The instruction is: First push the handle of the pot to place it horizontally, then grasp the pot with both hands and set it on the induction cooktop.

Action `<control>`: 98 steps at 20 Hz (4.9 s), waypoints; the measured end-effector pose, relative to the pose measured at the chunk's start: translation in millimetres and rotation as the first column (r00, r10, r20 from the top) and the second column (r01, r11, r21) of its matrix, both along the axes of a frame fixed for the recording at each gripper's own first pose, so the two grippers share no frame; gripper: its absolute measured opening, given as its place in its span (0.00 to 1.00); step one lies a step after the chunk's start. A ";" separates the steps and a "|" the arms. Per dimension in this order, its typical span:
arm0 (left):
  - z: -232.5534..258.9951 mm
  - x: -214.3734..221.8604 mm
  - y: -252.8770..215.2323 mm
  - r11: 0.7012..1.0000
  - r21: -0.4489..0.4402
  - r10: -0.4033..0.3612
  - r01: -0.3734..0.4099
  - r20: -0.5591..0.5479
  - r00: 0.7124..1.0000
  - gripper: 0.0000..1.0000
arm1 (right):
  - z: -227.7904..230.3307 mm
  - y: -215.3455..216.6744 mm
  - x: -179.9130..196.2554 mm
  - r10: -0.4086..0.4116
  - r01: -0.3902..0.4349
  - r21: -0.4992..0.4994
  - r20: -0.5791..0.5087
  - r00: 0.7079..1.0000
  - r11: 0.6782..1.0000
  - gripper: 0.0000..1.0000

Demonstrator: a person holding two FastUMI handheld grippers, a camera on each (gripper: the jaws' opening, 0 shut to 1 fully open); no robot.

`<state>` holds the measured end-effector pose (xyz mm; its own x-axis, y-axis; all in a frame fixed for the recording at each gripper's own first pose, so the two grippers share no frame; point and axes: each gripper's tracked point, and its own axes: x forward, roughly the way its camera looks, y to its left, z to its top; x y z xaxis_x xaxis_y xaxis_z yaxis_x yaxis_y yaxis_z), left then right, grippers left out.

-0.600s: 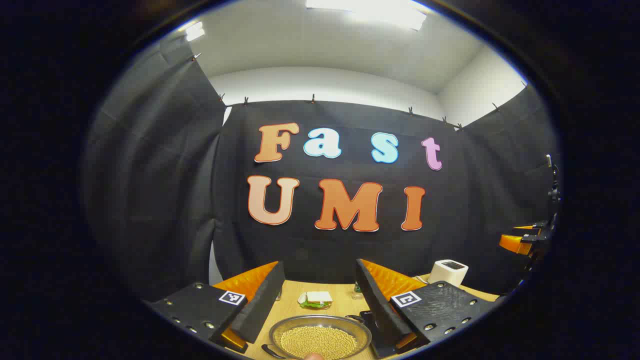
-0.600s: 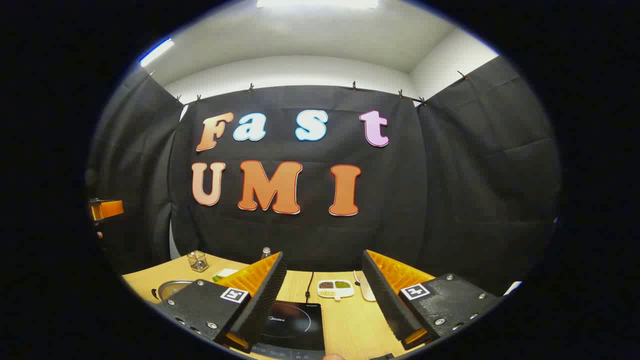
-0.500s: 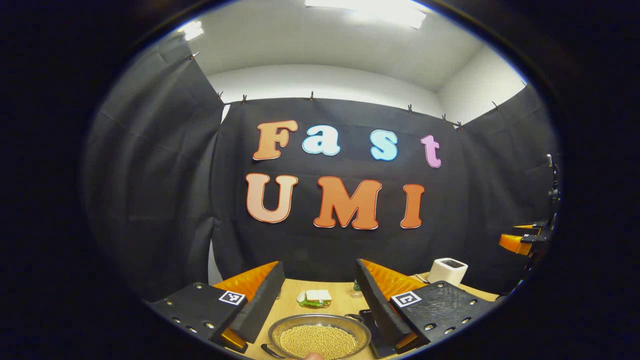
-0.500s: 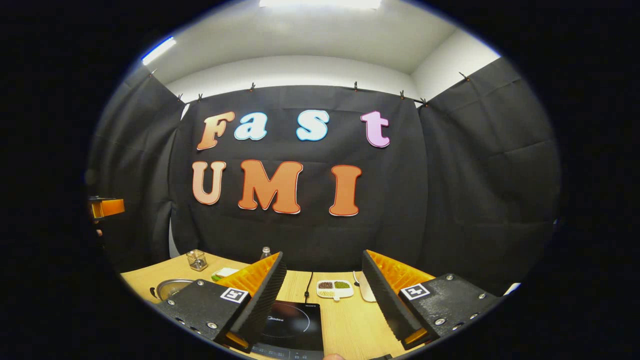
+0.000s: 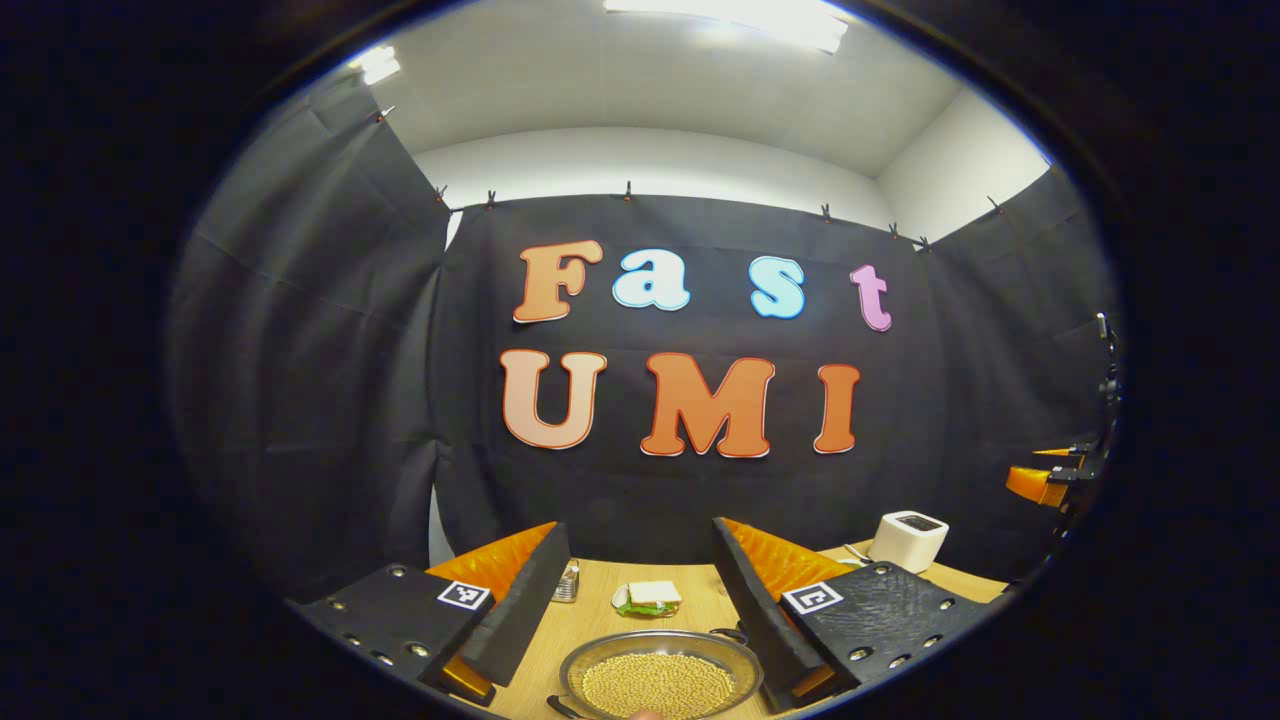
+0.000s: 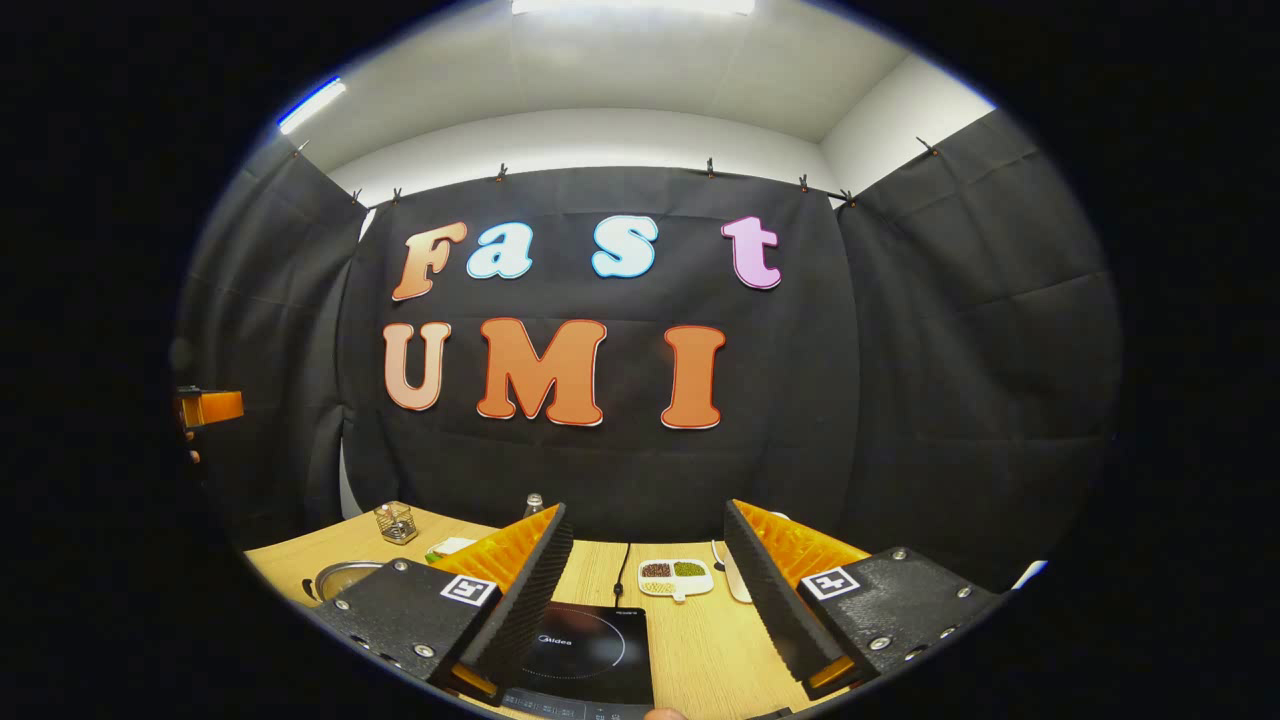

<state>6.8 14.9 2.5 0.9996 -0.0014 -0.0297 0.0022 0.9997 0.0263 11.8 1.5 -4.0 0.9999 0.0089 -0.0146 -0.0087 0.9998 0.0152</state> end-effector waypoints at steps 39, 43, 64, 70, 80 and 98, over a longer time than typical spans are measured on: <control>-49.7 -15.3 -19.0 0.991 0.064 -0.108 0.114 -0.089 0.990 0.02 | -6.9 5.7 2.7 0.001 -0.001 0.014 -0.016 1.000 1.000 1.00; -80.3 -22.2 -6.2 0.994 0.055 -0.087 0.097 -0.154 0.984 0.02 | -11.0 13.9 6.8 0.013 -0.013 0.013 -0.025 1.000 1.000 0.95; -255.5 -93.5 40.8 0.999 -0.029 0.004 -0.022 -0.507 0.862 0.03 | -44.1 46.6 31.5 0.061 -0.062 -0.001 -0.070 0.996 0.998 0.95; -299.4 -115.4 53.0 0.995 -0.058 0.027 -0.076 -0.591 0.806 0.02 | -51.1 55.6 33.6 0.076 -0.076 0.001 -0.073 0.994 0.997 0.95; -355.6 -116.4 64.9 0.990 -0.065 0.048 -0.126 -0.685 0.727 0.02 | -64.4 61.6 35.9 0.082 -0.082 0.000 -0.105 0.991 0.997 0.96; -371.0 -71.4 105.8 0.982 -0.072 0.083 -0.175 -0.667 0.741 0.02 | -64.4 59.4 34.9 0.043 -0.043 -0.001 -0.098 0.994 0.999 1.00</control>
<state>-64.6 120.7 -368.5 0.7212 0.0766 -0.6884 -0.1564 0.9862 -0.0541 46.7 60.9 -68.4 0.9923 0.0518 -0.1127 -0.0505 0.9986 0.0148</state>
